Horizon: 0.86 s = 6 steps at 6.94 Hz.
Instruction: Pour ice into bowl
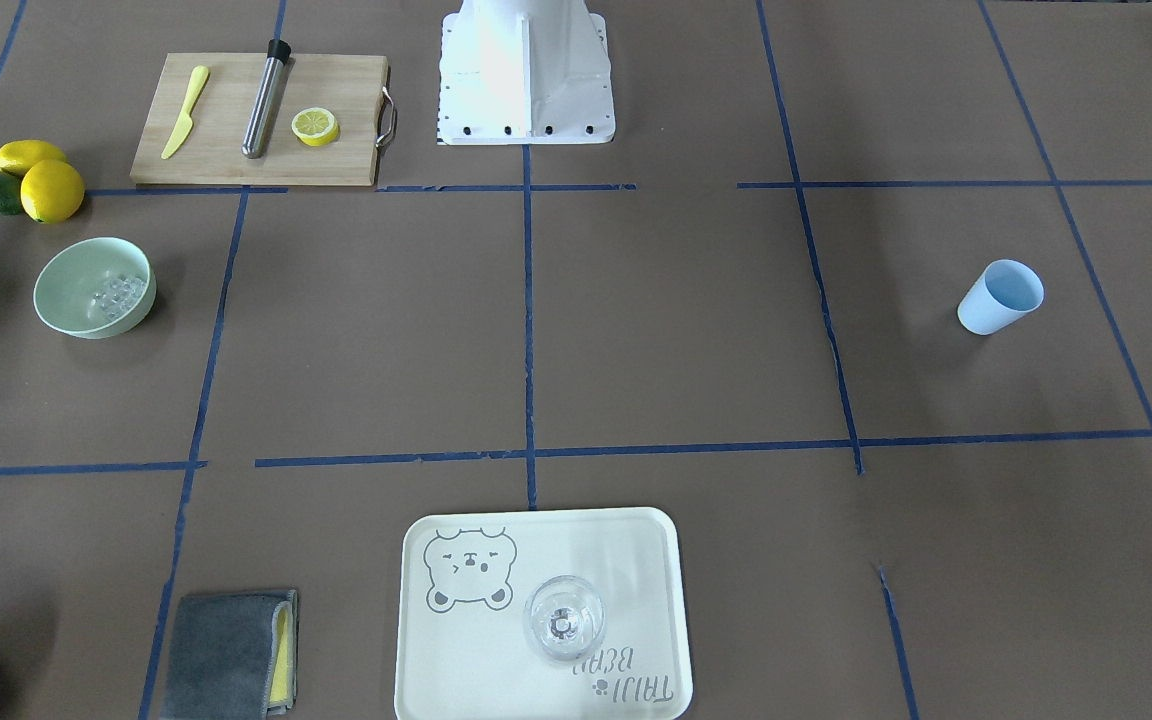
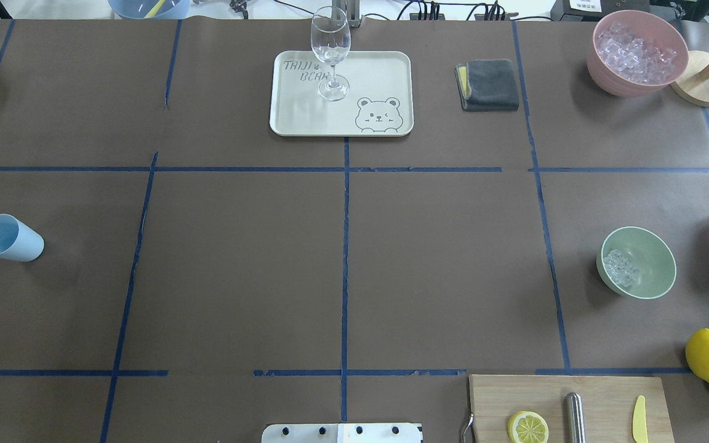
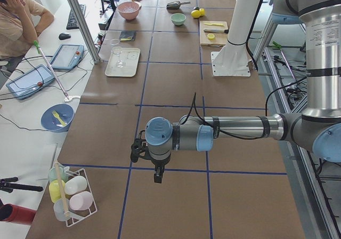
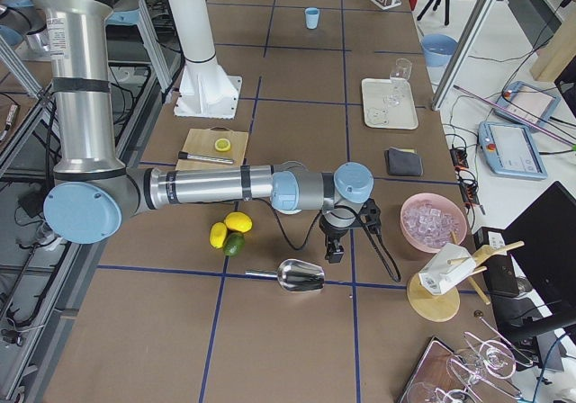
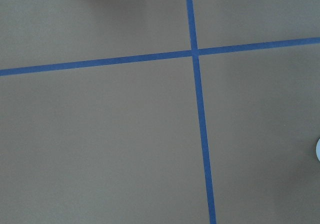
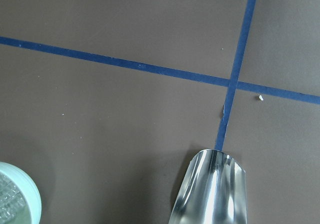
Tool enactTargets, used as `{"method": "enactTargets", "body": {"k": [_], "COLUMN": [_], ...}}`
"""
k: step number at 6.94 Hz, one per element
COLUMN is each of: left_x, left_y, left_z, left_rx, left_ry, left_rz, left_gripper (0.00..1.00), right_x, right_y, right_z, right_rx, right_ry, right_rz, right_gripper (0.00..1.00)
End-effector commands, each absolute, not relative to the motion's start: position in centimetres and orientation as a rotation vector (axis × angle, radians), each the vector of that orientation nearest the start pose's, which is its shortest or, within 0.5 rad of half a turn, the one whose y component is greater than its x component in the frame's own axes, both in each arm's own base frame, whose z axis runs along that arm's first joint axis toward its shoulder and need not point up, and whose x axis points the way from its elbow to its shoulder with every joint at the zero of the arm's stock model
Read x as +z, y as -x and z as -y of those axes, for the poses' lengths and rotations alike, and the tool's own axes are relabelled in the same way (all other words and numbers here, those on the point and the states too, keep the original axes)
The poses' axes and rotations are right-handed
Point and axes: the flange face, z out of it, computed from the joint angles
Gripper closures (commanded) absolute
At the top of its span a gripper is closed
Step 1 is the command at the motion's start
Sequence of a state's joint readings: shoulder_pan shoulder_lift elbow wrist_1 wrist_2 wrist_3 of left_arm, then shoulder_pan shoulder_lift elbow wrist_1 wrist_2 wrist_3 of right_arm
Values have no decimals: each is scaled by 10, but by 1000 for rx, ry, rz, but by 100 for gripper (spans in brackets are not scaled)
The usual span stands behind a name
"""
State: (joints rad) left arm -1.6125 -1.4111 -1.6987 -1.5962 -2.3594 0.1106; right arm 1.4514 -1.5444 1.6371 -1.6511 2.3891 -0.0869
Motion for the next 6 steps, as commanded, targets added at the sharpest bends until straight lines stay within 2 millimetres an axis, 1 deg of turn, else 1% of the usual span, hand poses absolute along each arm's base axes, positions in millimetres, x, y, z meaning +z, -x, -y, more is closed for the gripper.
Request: {"method": "enactTargets", "body": {"k": [1,3,4,6], "left_x": [673,677,675,676], "left_y": [80,80,80,80], "left_z": [410,406,405,405], "left_rx": [34,27,23,22], "left_ry": [12,32,40,45], "left_rz": [-793,-794,-798,-800], "left_gripper": [0,0,0,0], "right_x": [621,625,628,627], "right_y": [0,-1,-2,-2], "right_z": [502,499,496,495], "right_rx": [-198,-193,-190,-192], "right_ry": [6,14,21,17], "right_rz": [825,825,825,825], "right_gripper": [0,0,0,0]}}
